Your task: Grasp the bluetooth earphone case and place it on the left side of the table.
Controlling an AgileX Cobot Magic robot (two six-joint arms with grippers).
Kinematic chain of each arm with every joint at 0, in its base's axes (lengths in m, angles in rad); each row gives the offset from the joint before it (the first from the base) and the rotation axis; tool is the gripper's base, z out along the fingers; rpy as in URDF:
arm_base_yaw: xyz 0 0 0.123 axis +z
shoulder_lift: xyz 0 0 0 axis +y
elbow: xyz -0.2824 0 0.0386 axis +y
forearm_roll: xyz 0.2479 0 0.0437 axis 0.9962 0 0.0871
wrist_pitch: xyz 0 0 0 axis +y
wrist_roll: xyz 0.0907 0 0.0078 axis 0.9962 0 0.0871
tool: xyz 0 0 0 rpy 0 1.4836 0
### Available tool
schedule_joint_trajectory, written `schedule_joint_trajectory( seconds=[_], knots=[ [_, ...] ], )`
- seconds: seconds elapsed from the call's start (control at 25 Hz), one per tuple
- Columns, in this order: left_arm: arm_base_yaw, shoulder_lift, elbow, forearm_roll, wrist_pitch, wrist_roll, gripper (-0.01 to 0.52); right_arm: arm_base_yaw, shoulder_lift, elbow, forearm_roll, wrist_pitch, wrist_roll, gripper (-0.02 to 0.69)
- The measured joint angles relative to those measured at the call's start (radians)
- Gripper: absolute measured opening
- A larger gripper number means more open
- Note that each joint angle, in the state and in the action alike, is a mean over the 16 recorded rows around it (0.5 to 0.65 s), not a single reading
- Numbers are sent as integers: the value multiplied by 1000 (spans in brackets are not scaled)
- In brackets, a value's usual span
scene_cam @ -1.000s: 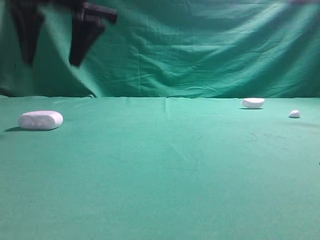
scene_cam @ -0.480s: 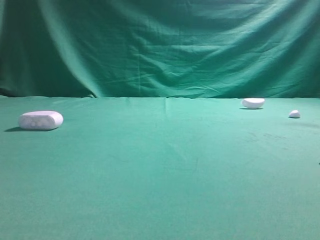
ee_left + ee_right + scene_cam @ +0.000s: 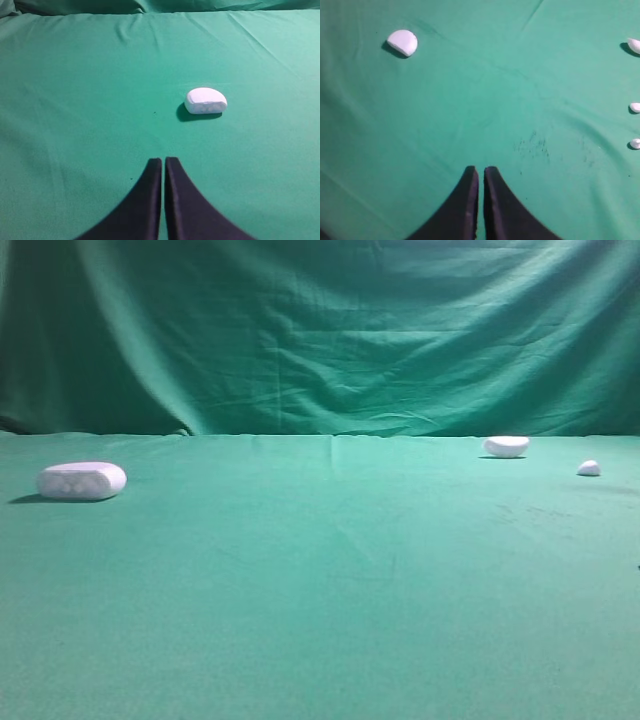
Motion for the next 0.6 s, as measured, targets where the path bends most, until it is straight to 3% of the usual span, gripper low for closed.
schedule_joint_trajectory(
  seconds=[0.28, 0.6],
  knots=[
    [0, 0, 0, 0, 0, 0, 0, -1, -289, 237, 18, -164, 5, 0],
    [0, 0, 0, 0, 0, 0, 0, -4, -484, 373, 18, -242, -32, 0]
  ],
)
